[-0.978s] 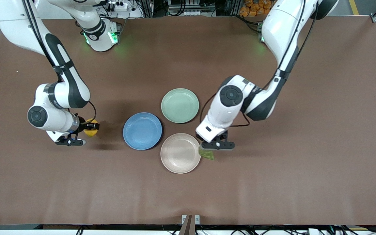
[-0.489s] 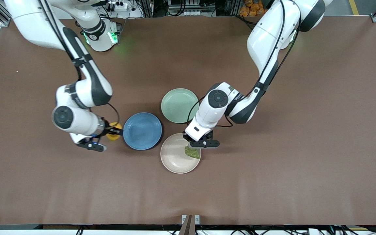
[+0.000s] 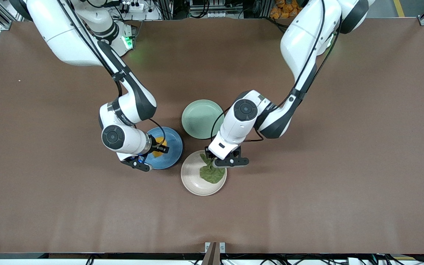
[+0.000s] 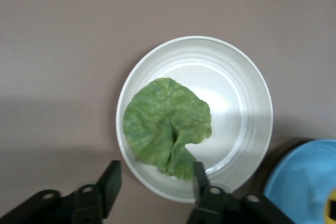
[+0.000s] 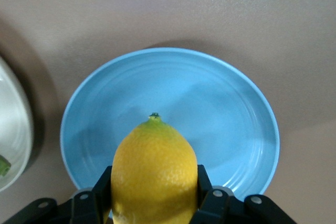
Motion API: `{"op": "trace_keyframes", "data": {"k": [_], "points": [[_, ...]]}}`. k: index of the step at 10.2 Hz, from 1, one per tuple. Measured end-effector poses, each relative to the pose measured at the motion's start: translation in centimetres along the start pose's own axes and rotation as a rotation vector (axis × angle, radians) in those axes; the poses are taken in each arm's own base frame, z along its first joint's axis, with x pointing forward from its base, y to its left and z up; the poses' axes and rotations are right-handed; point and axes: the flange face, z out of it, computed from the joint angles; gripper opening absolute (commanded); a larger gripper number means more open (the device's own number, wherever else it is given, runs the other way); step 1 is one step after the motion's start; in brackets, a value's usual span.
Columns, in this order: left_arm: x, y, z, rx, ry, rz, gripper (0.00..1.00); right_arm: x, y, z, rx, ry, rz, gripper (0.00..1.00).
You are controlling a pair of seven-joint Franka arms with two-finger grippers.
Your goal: Place lemon and lettuce in plates
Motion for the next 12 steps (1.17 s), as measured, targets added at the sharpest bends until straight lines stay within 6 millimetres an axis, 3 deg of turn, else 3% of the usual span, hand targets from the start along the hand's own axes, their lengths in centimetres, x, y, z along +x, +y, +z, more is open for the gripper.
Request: {"op": "trace_keyframes", "data": {"k": [2, 4, 6, 9, 10, 12], "points": [[1.9, -0.6, -7.6, 0.051, -0.006, -0.019, 1.0, 0.1, 0.1, 0.8, -0.004, -0.01, 0.002, 1.0], [4.6, -4.0, -16.6, 0.114, -0.011, -0.078, 1.0, 0.4, -0.1, 0.2, 0.005, 0.0, 0.003, 1.0], [5.9, -8.1, -24.7, 0.17, -0.025, -0.092, 1.0, 1.5, -0.6, -2.3, 0.029, 0.026, 0.007, 1.0], [7.8, -16.4, -33.0, 0.233, -0.076, 0.039, 1.0, 3.3, 0.8, -9.0, 0.007, -0.003, 0.002, 1.0], [8.3, -19.4, -35.2, 0.248, -0.093, 0.054, 1.0, 4.0, 2.5, -12.3, 0.008, 0.005, -0.029, 1.0], [8.2, -22.9, -38.3, 0.268, -0.11, 0.032, 1.0, 5.4, 9.1, -19.9, -0.006, 0.03, -0.096, 1.0]]}}
